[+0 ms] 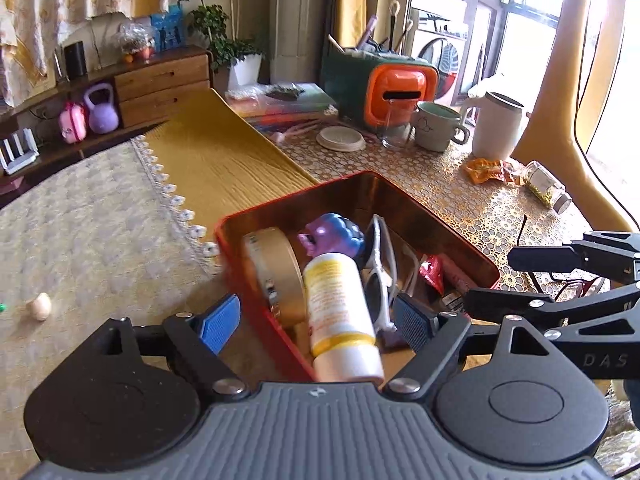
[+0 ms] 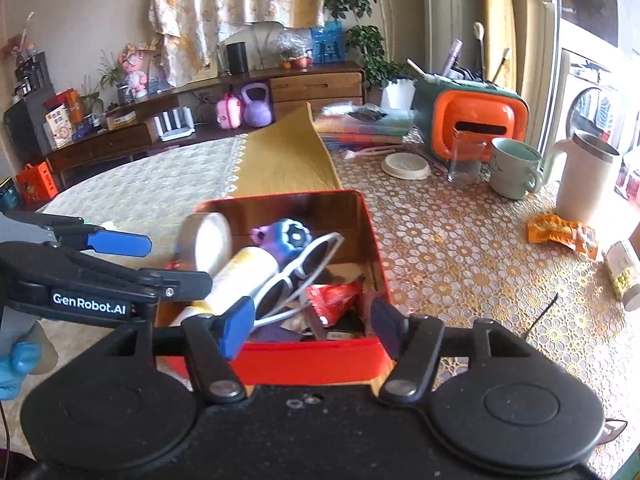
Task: Organize rigid objects
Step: 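Withdraw both open grippers from the box toward the green piece and wooden ball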
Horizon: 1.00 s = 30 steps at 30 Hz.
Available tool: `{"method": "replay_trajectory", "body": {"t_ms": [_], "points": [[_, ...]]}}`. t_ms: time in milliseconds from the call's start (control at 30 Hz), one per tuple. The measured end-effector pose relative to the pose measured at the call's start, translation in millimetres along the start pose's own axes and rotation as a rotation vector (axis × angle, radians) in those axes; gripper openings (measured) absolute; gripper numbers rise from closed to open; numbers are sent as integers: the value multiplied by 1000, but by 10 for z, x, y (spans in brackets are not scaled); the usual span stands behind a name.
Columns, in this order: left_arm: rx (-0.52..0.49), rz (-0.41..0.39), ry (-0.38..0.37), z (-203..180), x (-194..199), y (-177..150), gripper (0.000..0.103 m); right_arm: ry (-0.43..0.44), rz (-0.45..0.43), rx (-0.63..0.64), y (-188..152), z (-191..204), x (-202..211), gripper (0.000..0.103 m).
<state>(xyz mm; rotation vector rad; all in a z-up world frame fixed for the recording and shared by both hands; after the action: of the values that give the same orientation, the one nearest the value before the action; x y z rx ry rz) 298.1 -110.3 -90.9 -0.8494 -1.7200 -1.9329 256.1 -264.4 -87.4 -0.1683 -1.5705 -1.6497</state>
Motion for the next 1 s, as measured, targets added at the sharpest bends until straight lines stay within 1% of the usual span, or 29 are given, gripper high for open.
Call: {"method": "replay_trajectory", "body": {"t_ms": [200, 367, 600, 700, 800, 1000], "points": [[23, -33, 24, 262, 274, -90, 84, 44, -1, 25, 18, 257, 62, 74], [57, -53, 55, 512, 466, -169, 84, 84, 12, 49, 30, 489, 45, 77], [115, -77, 135, 950, 697, -281, 84, 131, 19, 93, 101, 859, -42, 85], [125, -86, 178, 1143, 761, -331, 84, 152, 24, 110, 140, 1017, -115, 87], [133, -93, 220, 1338, 801, -378, 87, 172, 23, 129, 184, 1168, -197, 92], [187, -95, 275, 1727, 803, -456, 87, 213, 21, 160, 258, 1430, -426, 99]]}}
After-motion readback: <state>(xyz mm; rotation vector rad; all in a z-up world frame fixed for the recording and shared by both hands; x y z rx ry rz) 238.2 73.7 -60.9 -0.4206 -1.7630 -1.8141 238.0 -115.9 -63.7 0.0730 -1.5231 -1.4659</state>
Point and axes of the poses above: each gripper's, at about its wrist camera, not at the fingertips, and x roughly against the way its jaws point, z to its left, y to its top, the point moved 5 cm from there along -x, roughly the way its jaws point, and after that the axes turned 10 degrees about y, right-handed, at the moved point
